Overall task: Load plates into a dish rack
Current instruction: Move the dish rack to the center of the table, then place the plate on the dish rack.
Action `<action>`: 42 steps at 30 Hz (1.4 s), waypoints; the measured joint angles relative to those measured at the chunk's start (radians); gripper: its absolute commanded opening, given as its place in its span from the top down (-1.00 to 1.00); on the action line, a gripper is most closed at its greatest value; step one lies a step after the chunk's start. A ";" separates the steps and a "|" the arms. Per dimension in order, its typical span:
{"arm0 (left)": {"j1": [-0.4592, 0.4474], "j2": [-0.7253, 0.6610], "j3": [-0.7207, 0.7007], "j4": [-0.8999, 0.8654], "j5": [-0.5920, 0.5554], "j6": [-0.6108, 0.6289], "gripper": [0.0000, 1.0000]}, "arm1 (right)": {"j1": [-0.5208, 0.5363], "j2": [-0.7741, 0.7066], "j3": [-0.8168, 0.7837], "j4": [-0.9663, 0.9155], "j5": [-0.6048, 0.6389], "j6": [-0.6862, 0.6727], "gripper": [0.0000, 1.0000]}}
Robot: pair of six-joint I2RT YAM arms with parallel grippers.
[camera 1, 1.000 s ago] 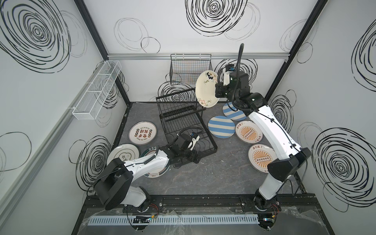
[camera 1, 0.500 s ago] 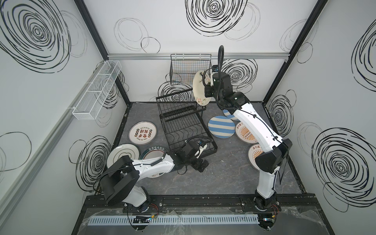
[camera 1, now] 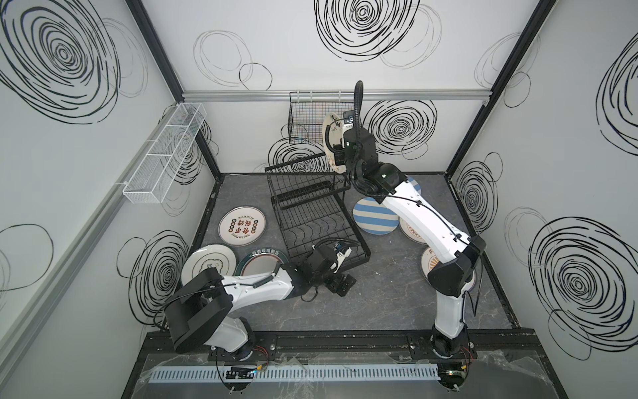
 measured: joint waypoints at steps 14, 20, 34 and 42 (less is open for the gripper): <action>0.068 -0.072 -0.087 -0.089 0.023 -0.032 -0.91 | 0.011 0.000 -0.158 0.042 0.029 -0.005 1.00; 0.093 -0.090 -0.094 -0.112 0.028 -0.034 -0.92 | 0.014 0.000 -0.162 0.055 0.043 -0.008 1.00; 0.097 -0.097 -0.100 -0.112 0.033 -0.038 -0.92 | 0.031 0.000 -0.142 0.092 0.104 -0.048 1.00; 0.110 -0.106 -0.100 -0.113 0.033 -0.038 -0.92 | 0.032 0.000 -0.142 0.098 0.115 -0.059 1.00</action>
